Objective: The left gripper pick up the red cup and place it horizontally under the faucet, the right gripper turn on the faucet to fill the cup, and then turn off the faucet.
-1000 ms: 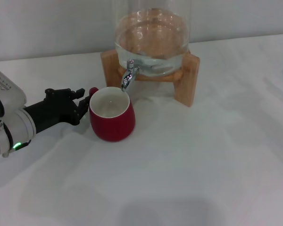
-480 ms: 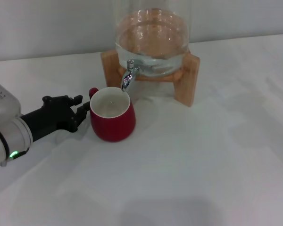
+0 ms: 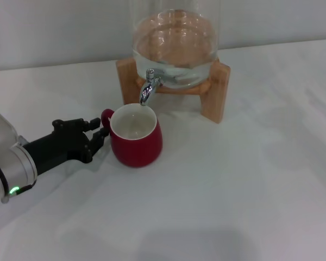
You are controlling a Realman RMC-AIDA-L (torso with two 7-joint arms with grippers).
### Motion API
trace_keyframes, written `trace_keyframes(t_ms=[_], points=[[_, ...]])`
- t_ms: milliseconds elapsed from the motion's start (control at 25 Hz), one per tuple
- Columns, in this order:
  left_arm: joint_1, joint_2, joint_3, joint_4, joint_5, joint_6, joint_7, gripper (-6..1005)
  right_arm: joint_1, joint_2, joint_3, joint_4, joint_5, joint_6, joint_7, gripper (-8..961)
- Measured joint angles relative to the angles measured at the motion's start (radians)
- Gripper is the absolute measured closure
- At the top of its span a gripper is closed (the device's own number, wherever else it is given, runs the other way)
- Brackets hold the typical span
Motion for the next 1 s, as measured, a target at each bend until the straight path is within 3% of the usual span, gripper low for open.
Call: trace_keyframes(t_ms=[320, 640, 1000], points=[[0.023, -0.001, 0.033, 0.000, -0.001, -0.018, -0.009, 734, 0.000, 0.000, 0.014, 0.003, 0.000, -0.001, 0.000, 158], [0.101, -0.001, 0.036, 0.064, -0.002, -0.116, -0.001, 734, 0.002, 0.000, 0.014, 0.003, 0.000, -0.003, 0.000, 158], [0.091, -0.001, 0.070, 0.073, -0.004, -0.120, -0.006, 735, 0.003, 0.000, 0.016, 0.005, 0.000, -0.003, 0.000, 158]])
